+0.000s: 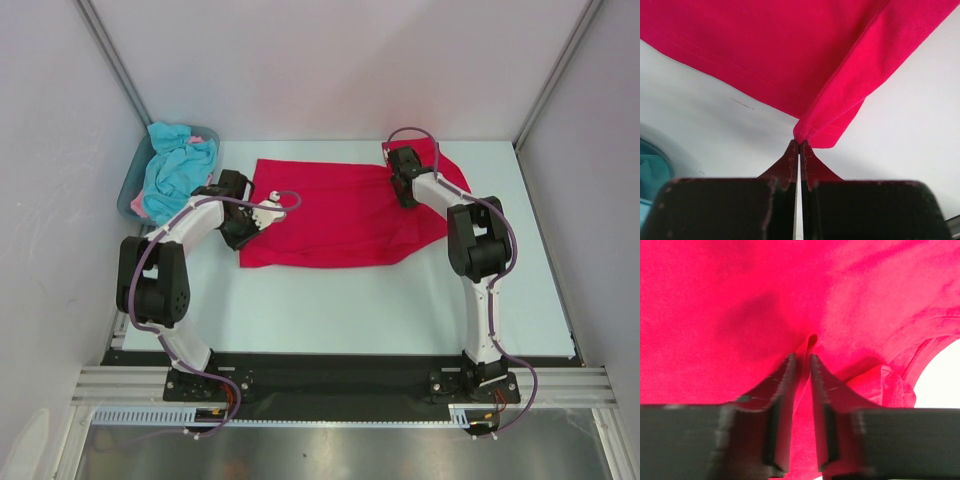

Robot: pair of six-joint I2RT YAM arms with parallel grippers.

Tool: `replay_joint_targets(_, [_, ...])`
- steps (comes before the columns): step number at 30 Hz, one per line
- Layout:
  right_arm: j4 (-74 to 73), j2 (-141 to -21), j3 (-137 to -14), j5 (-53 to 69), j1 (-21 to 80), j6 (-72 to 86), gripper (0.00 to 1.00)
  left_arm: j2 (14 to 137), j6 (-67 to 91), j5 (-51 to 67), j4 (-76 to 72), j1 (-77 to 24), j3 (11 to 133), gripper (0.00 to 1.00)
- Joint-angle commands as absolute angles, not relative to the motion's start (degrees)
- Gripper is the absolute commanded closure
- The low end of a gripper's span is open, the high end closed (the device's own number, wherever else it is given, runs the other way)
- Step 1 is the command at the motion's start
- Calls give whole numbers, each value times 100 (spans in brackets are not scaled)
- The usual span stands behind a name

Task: Fold and stack the t-shirts
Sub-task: Fold the tshirt

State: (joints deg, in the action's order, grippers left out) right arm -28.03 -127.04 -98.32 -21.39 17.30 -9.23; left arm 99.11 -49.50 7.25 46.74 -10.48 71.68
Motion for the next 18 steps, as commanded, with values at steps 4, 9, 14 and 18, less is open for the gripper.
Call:
replay_joint_targets(4, [-2663, -12595, -9861, -2215, 1749, -967, 99, 9870, -4860, 870, 4588, -1107, 7400, 100])
replay_joint_targets(9, [-2654, -12349, -9879, -2346, 1819, -1194, 100, 9897, -4869, 870, 4597, -1125, 7400, 100])
replay_joint_targets(14, [-2847, -11604, -9826, -2155, 1854, -1599, 100, 9896, -4957, 791, 4605, -1125, 7374, 100])
replay_joint_targets(18, [-3435, -11049, -9581, -1320, 1811, -1863, 100, 9905, -5062, 747, 4605, -1125, 7383, 100])
